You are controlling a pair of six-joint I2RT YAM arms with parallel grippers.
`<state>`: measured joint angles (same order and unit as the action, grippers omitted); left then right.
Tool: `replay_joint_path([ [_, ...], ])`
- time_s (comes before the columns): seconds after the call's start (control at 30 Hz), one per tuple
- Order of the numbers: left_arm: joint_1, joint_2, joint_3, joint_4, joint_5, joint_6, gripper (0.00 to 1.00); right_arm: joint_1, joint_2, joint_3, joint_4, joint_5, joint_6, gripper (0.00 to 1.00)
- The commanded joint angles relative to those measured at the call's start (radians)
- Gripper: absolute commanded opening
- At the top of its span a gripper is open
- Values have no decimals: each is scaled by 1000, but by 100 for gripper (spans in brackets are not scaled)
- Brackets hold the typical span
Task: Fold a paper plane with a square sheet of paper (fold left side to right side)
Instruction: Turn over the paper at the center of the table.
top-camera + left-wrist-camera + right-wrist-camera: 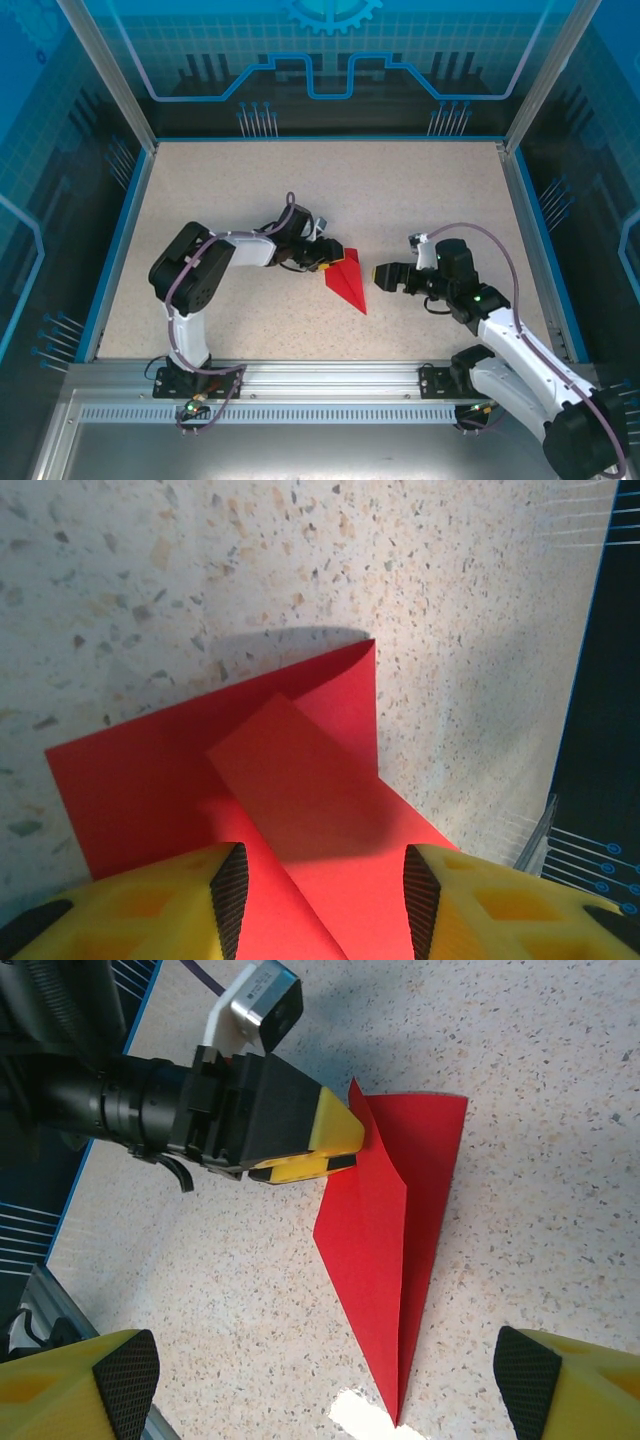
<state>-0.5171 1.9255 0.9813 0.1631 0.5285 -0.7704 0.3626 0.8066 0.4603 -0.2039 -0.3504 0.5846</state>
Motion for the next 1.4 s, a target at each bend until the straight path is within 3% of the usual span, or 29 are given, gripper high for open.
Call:
replay_joint_path([
  [0.0,-11,35,42,3,16,-10,48,-20,-30,-6,-41,-4,4,91],
  [0.2,-20,67,78,16,32,-13,41,-29,-41,-24,-40,-28,13,99],
  [0.47,-20,-12,95,24,35,15,11,-95,-5,-68,78,-171,64,99],
  [0.63,-12,-124,115,-15,40,40,1,-161,42,-66,126,-272,93,99],
  [0.83,17,-291,136,-45,59,18,0,-255,120,-74,350,-476,191,99],
  [1.03,31,-383,188,-25,115,-27,0,-263,182,-69,655,-618,320,99],
  [1.37,28,-389,205,166,220,-200,0,-166,257,-46,862,-568,433,99],
])
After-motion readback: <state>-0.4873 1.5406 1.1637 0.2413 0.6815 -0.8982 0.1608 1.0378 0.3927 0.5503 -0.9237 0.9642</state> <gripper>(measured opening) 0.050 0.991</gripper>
